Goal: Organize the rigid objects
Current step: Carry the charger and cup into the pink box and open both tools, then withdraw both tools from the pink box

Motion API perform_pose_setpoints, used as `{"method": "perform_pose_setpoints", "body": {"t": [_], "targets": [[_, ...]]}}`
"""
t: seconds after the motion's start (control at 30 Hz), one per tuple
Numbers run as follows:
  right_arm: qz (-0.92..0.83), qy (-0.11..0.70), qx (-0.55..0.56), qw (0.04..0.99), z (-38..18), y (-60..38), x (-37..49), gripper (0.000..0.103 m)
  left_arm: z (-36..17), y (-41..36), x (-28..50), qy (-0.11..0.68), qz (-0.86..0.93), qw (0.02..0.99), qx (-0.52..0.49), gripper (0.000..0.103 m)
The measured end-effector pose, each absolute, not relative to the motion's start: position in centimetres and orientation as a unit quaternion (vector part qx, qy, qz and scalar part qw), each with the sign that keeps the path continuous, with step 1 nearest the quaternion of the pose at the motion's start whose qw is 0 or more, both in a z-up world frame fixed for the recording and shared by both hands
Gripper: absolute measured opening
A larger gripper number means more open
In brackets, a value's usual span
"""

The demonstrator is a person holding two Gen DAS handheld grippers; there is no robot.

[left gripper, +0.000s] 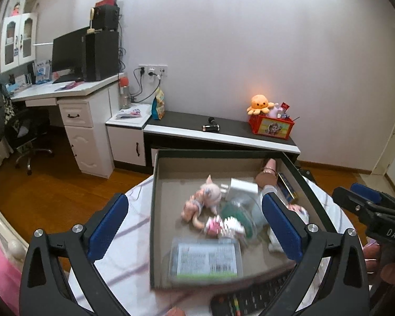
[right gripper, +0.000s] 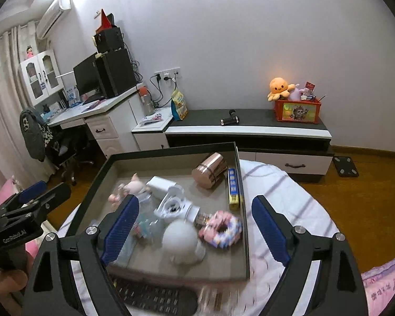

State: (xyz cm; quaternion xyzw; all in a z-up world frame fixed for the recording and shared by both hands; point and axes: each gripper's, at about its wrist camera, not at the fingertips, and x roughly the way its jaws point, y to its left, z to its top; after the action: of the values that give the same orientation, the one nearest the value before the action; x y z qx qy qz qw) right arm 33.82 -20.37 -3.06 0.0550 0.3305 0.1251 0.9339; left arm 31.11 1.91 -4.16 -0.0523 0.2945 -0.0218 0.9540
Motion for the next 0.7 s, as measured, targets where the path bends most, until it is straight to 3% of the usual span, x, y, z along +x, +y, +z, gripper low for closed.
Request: {"method": "perform_pose_setpoints", "body": {"t": [0.7], "targets": [[0.093,0.332,0.068,0.936,-4.6,-23.5,21.4,0.089,-6.1,1.6,19.5,0.321,-0.024,0.944,-0.067,0.103]]}}
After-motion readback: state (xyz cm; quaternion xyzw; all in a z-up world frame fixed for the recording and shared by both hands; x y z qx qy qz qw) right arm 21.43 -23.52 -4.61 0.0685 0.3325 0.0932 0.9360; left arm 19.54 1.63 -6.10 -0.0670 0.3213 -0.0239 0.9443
